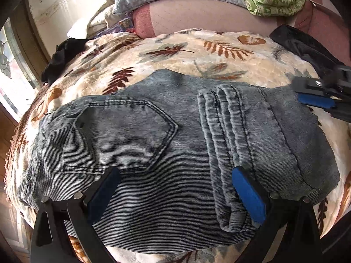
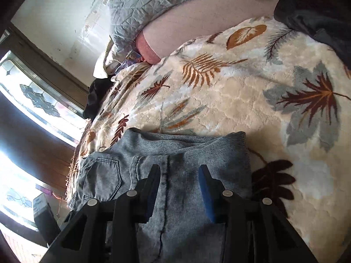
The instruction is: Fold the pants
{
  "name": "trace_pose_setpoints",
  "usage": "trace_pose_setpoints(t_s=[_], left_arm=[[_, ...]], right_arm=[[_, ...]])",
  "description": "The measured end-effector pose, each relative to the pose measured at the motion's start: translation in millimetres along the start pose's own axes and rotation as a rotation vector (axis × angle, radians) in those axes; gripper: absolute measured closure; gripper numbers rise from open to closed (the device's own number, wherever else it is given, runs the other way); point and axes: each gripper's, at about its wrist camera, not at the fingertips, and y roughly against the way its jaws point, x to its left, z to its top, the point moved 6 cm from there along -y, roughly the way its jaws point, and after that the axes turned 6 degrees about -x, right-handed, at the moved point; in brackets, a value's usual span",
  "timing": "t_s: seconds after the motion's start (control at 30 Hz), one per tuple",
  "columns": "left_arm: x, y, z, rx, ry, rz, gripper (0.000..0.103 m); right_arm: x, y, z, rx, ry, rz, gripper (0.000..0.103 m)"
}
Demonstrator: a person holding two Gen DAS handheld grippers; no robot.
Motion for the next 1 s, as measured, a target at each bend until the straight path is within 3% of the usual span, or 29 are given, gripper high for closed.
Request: trace_pose_setpoints(t_s=[0.1, 0.2, 0.27, 0.3, 0.4, 0.47, 0.57, 0.77, 0.83, 0.93, 1.0], left_arm=[[16, 8, 4, -0.037, 0.057, 0.063, 0.002], [20, 6, 2, -0.028, 0.066, 0.101, 0.002], [13, -5, -5, 0.034, 0.042, 0.079, 0.002], [11, -12, -10, 0.066, 0.040, 0.077, 0.001], [12, -10, -10, 0.055, 0.051, 0.082, 0.001], [12, -2, -8, 0.045, 0.040, 0.101, 0.002], [10, 28, 1, -0.053, 0.012, 0.113, 0.002], [7, 103, 19, -0.193, 0.006, 0.080, 0.002], [8, 128, 27, -0.241, 0.016, 0.072, 0.002], [9, 161, 41, -0.307, 0.032, 0.063, 0.002], [12, 179, 49, -0.349, 0.045, 0.068, 0.002]], right_arm=[[-7, 33, -16, -0.048, -0.016, -0.007, 0.063], [-17, 39, -47, 0.025, -0.029, -0.056, 0.063], [-21, 33, -72, 0.107, -0.015, -0.098, 0.063], [-21, 34, -82, 0.112, -0.007, -0.105, 0.063], [-11, 52, -87, 0.086, 0.052, -0.103, 0.063], [-6, 77, -81, 0.019, 0.026, -0.039, 0.063], [3, 122, -69, -0.129, 0.031, 0.048, 0.063], [19, 184, -57, -0.353, 0.106, 0.074, 0.063], [24, 192, -57, -0.398, 0.116, 0.092, 0.060], [33, 194, -58, -0.427, 0.137, 0.109, 0.044], [39, 189, -60, -0.421, 0.152, 0.133, 0.044]])
